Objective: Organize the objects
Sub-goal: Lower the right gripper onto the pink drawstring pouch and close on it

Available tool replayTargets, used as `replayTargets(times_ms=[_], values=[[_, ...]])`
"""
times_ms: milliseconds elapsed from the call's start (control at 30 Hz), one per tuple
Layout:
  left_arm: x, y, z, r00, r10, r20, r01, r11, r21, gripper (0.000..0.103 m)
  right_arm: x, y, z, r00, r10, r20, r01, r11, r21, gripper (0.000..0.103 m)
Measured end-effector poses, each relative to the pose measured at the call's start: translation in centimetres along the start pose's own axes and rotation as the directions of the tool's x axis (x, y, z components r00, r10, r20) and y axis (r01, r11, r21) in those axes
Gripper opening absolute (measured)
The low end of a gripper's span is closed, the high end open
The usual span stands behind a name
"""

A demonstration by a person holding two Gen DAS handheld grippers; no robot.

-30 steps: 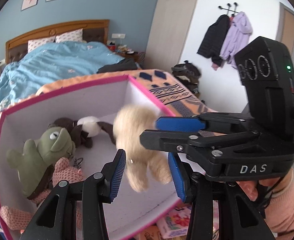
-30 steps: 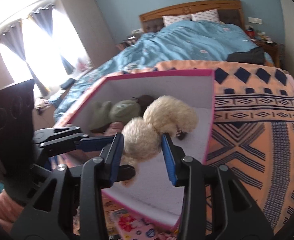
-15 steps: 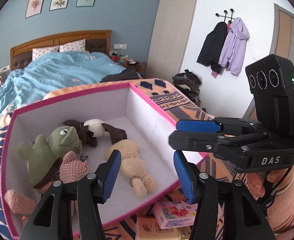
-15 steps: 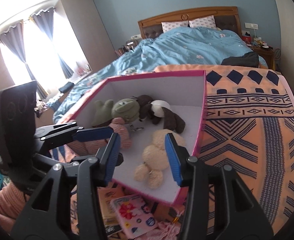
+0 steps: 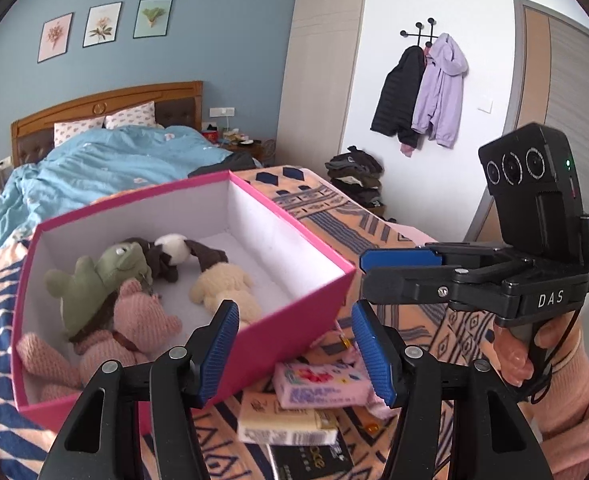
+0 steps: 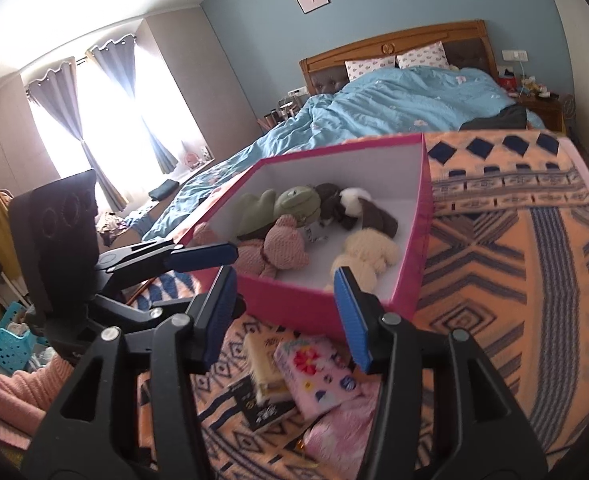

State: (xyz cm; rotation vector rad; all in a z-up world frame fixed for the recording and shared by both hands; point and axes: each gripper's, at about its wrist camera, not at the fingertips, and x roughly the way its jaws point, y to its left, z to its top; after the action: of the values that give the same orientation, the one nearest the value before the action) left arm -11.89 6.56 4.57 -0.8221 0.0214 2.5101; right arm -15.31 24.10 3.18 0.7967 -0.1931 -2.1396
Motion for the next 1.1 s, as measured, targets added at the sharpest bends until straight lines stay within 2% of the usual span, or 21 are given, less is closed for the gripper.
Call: replayTargets(times_ms=[300,500,800,1100], values=[[0.9,0.0,-2.8,0.998,-0.034,-0.061,0.031,0.999,-0.037,0.060,0.7,-2.0,-5.0,0.994,-0.026,-0.102,0.035,0.995,0.094,0.053],[2.0,0.1,-4.1,0.993,-0.065,-0.102,0.058,0.996,-0.074,0.060,1.2,-3.2,-7.0,0.989,-0.040,-0.145,0.061,0.987,0.145,0.053],[2.8,0.2,-5.4,0.988,-0.067,-0.139,0.055,0.994,-0.090,0.060,1.8,-2.6,-7.5,0.987,-0.025,-0.161,0.048,0.989,0.142,0.053],[3.0,0.1,-5.9,0.985,-0.076,-0.152,0.061,0.993,-0.099,0.060,1.6,-2.6,-7.8,0.987,-0.053,-0.154,0.075,0.987,0.143,0.053]])
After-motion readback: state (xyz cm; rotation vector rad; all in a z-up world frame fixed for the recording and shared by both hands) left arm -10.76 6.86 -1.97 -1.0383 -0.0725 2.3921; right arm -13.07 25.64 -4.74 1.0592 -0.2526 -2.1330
